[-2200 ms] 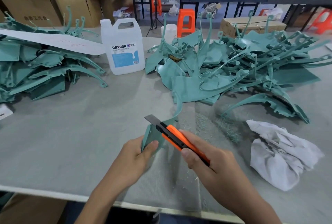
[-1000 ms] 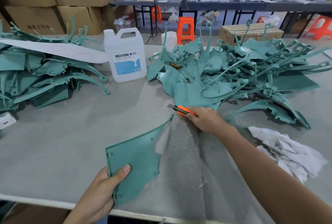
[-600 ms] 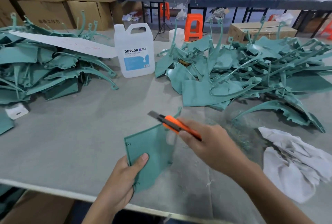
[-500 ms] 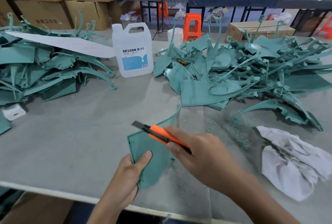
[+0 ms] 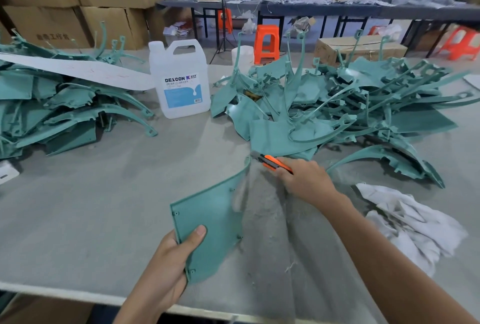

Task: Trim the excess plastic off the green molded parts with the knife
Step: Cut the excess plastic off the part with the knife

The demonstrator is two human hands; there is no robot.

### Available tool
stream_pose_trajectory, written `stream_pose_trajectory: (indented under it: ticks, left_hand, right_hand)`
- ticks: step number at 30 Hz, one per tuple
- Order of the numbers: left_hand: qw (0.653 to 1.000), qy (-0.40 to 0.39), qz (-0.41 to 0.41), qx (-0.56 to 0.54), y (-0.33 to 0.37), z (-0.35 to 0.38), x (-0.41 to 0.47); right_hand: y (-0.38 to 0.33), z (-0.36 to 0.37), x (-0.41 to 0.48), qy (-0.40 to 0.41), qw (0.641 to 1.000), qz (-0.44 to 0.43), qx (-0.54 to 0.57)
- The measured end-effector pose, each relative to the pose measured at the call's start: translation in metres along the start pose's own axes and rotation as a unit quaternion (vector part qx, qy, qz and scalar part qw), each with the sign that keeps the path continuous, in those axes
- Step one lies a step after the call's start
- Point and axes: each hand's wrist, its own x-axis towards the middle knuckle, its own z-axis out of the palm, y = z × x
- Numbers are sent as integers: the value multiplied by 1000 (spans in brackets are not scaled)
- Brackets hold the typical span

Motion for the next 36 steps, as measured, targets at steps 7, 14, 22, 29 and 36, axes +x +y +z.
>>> stream_pose_trajectory:
  ticks: [7, 14, 22, 29, 36]
  left_hand:
    - [966, 137, 111, 186, 3, -17, -7]
    - [769, 141, 239, 576, 30, -24, 2]
    - [786, 183, 258, 531, 38, -4, 13]
    - [757, 77, 179, 624, 40, 9, 22]
    - [993, 2, 0, 115, 42, 28, 16]
  right_hand:
    - [7, 10, 3, 49, 998, -14, 47]
    - [15, 29, -46, 73, 982, 0, 172]
    - [26, 36, -91, 107, 956, 23, 271]
    - [18, 39, -115, 106, 950, 7, 293]
    - [1, 30, -128, 113, 945, -46, 303]
